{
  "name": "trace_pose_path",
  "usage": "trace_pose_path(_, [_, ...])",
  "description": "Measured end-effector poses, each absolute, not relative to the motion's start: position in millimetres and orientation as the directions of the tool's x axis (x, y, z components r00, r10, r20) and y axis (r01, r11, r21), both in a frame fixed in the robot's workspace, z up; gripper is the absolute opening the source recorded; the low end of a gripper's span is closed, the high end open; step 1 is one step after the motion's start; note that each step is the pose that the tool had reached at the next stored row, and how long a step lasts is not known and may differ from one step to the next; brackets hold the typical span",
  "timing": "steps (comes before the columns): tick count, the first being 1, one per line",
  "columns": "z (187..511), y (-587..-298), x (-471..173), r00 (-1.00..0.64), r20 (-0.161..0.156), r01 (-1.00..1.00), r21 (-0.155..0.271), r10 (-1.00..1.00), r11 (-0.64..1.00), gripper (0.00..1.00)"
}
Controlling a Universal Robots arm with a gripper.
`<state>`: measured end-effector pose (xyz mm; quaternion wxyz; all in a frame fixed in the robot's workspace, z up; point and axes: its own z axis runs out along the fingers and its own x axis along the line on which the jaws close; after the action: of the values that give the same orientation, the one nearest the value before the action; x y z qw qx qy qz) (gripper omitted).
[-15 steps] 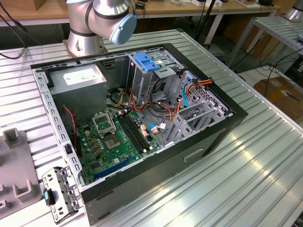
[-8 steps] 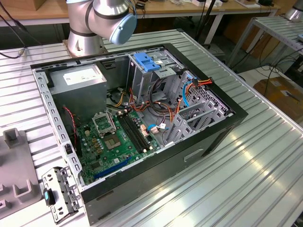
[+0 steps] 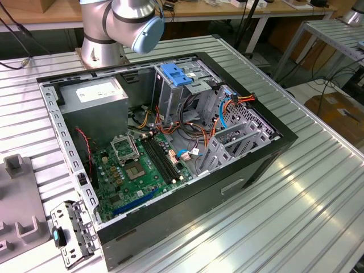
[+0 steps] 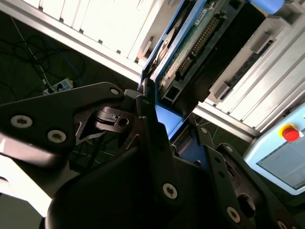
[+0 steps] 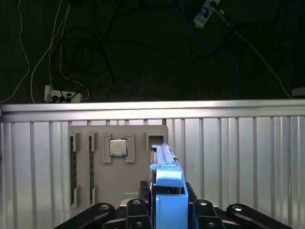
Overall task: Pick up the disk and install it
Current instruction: 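Pick up the disk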
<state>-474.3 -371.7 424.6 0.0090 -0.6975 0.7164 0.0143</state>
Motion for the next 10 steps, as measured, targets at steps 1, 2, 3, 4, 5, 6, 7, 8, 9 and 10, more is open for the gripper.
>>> trace_pose_path(1, [424.8, -371.7, -474.3, -0.027, -0.033, -1.0, 0.008, -0.999, 0.027, 0.37])
trace_pose_path(2, [425.1, -371.7, -474.3, -0.027, -0.033, -1.0, 0.008, -0.999, 0.027, 0.37])
trace_pose_path(3, [425.3, -371.7, -474.3, -0.027, -0.033, -1.0, 0.008, -0.999, 0.027, 0.37])
trace_pose_path(4, [425.3, -371.7, -474.3, -0.027, -0.033, -1.0, 0.008, -0.999, 0.027, 0.37])
trace_pose_path(5, [425.3, -371.7, -474.3, -0.027, -0.033, -1.0, 0.008, -0.999, 0.027, 0.37])
trace_pose_path(6, [425.5, -371.7, -474.3, -0.027, -0.033, -1.0, 0.008, -0.999, 0.027, 0.37])
trace_pose_path(7, [425.9, -371.7, -474.3, -0.027, -0.033, -1.0, 0.008, -0.999, 0.027, 0.37])
trace_pose_path(8, [426.4, -371.7, -474.3, -0.027, -0.033, -1.0, 0.008, -0.999, 0.027, 0.37])
trace_pose_path(9, [426.9, -371.7, -474.3, -0.027, -0.033, -1.0, 0.008, -0.999, 0.027, 0.37])
trace_pose_path(10, [427.6, -371.7, -474.3, -0.027, -0.033, -1.0, 0.008, -0.999, 0.027, 0.37])
